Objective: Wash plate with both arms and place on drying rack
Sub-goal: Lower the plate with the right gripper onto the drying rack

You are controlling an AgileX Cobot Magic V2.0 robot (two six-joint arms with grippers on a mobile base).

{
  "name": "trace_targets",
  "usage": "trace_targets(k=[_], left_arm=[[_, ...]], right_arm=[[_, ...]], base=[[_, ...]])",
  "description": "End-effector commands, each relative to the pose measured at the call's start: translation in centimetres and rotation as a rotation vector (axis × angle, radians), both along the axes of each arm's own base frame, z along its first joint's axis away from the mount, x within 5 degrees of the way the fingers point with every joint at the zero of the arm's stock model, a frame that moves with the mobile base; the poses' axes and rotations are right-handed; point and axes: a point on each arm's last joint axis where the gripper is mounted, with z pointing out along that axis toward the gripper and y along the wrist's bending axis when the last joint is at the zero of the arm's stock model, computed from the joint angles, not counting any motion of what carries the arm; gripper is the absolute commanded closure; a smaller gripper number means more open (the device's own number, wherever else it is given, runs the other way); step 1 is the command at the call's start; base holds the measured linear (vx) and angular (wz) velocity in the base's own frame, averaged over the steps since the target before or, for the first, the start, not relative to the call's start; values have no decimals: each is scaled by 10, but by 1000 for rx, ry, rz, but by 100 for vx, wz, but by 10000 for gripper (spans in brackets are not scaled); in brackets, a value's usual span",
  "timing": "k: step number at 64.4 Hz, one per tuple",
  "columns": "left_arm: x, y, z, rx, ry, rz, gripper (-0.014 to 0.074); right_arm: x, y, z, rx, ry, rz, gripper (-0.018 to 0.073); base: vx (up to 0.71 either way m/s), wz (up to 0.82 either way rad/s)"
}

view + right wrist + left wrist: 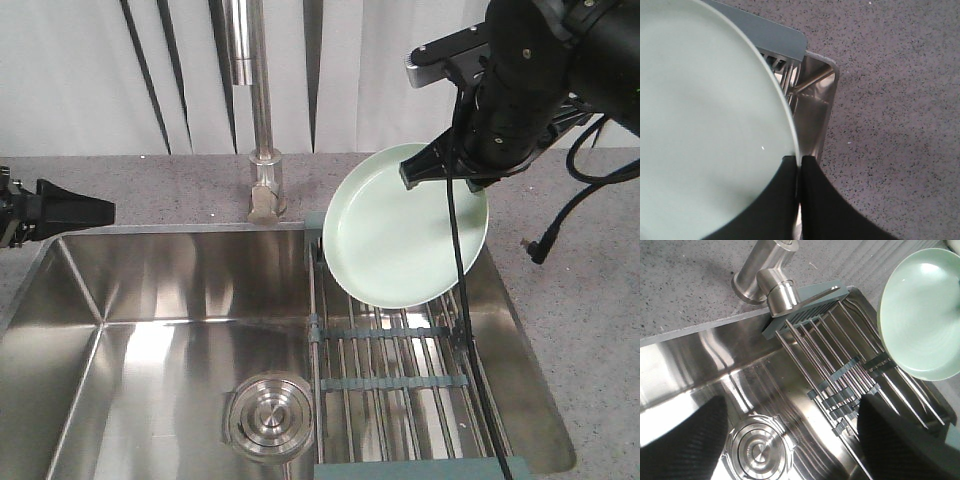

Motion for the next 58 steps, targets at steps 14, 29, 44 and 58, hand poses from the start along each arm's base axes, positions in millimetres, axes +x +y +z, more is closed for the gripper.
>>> trace_targets(k=[14, 29, 44, 58], left_arm=[[-6, -7, 29, -62, -84, -26, 73], [-6, -7, 29, -62, -84, -26, 73], [-6, -7, 29, -62, -84, -26, 73], [-6, -7, 29, -62, -84, -26, 73]], right_arm=[[7, -7, 5, -27, -36, -11, 564], [26, -24, -18, 36, 51, -34, 564], [41, -31, -41, 60, 129, -8, 557], [51, -23, -64, 64, 170, 24, 514]], base=[[0, 0], [0, 0], [0, 0], [0, 0]])
